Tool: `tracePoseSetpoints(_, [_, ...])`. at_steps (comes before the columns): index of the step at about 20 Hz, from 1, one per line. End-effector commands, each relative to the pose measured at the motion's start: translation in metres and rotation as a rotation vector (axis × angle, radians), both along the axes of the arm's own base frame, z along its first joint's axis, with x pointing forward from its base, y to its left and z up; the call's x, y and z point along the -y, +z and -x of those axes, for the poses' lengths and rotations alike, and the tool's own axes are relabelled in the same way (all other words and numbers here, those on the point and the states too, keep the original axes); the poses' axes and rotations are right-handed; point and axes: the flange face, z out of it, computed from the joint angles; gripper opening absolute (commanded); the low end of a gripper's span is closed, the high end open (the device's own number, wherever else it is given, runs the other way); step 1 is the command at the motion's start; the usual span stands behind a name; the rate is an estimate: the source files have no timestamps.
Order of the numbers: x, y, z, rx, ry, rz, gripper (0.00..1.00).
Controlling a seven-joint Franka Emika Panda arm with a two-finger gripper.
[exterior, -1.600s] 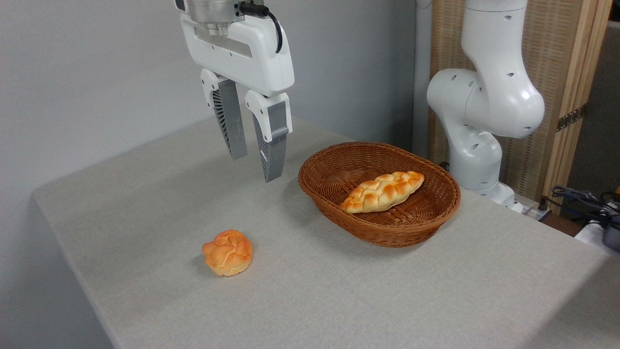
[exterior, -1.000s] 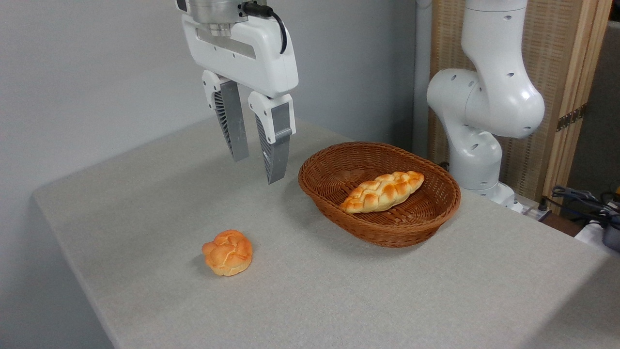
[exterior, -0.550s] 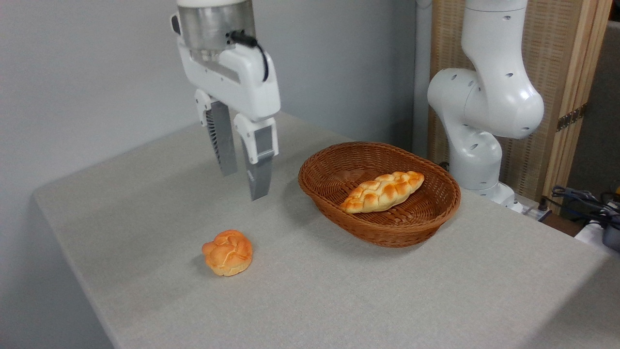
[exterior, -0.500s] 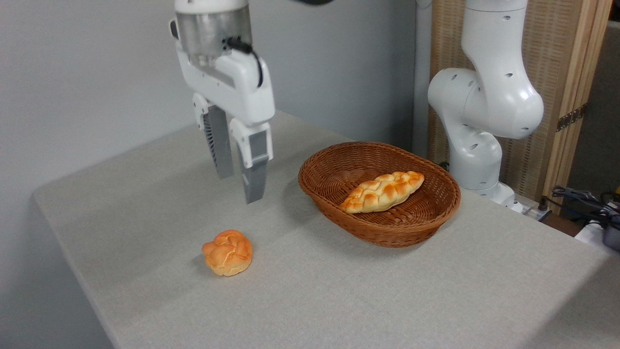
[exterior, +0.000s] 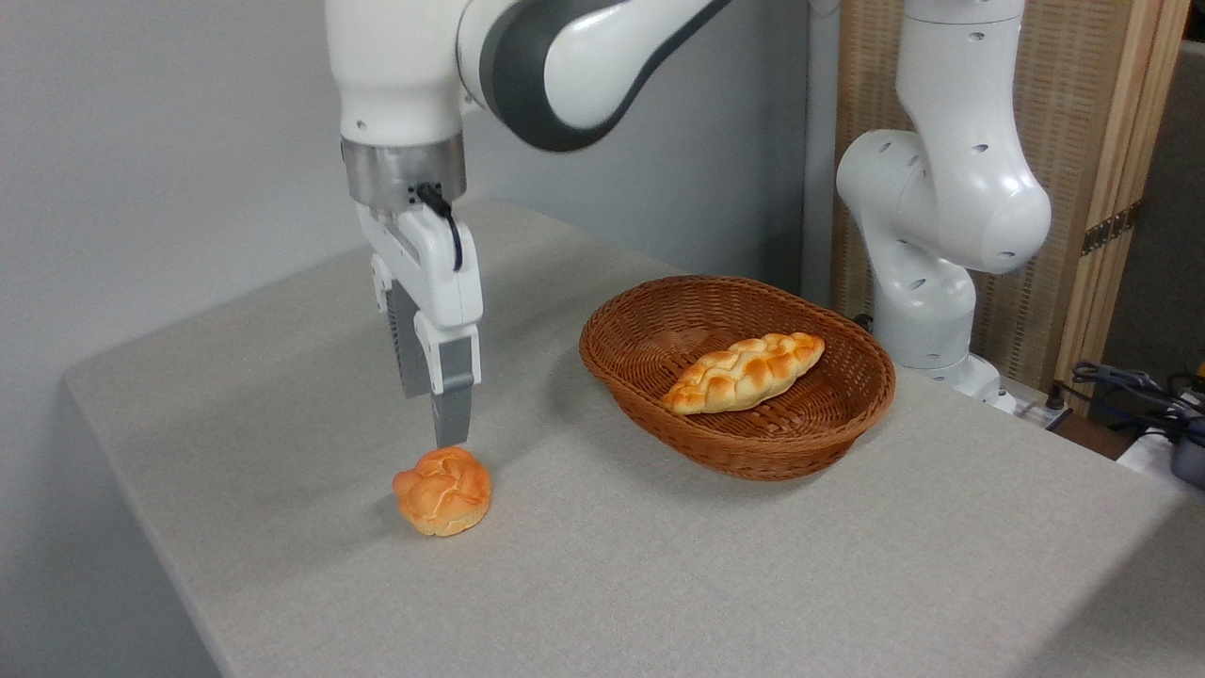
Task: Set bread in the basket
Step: 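Lower the open gripper down onto the round bread roll, then close the gripper on the round bread roll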
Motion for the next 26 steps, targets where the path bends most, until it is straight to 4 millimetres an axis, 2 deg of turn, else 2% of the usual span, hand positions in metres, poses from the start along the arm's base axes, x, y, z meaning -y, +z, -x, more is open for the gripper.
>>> tracePoseSetpoints(1, [0.007,-0.026,0.0,0.021,-0.028,-0.003,1.0])
tracePoseSetpoints(6, [0.016,-0.06,-0.007,-0.006,-0.059,-0.039,1.0])
tracePoseSetpoints(10, [0.018,-0.075,-0.01,0.003,-0.07,-0.053,1.0])
tracePoseSetpoints(13, [0.019,-0.077,-0.009,0.002,-0.073,-0.054,0.99])
tracePoseSetpoints(14, [0.019,-0.076,-0.01,0.004,-0.074,-0.055,0.93])
tracePoseSetpoints(15, [0.019,-0.076,-0.009,0.003,-0.074,-0.057,0.81])
tracePoseSetpoints(16, [0.019,-0.076,-0.009,0.003,-0.077,-0.058,0.63])
tracePoseSetpoints(18, [0.019,-0.076,-0.009,0.0,-0.077,-0.059,0.41])
tracePoseSetpoints(20, [0.018,-0.077,-0.008,-0.006,-0.077,-0.06,0.27])
tracePoseSetpoints(23, [0.018,-0.077,-0.008,-0.008,-0.075,-0.061,0.19])
tracePoseSetpoints(26, [0.018,-0.077,-0.006,-0.026,-0.075,-0.064,0.19])
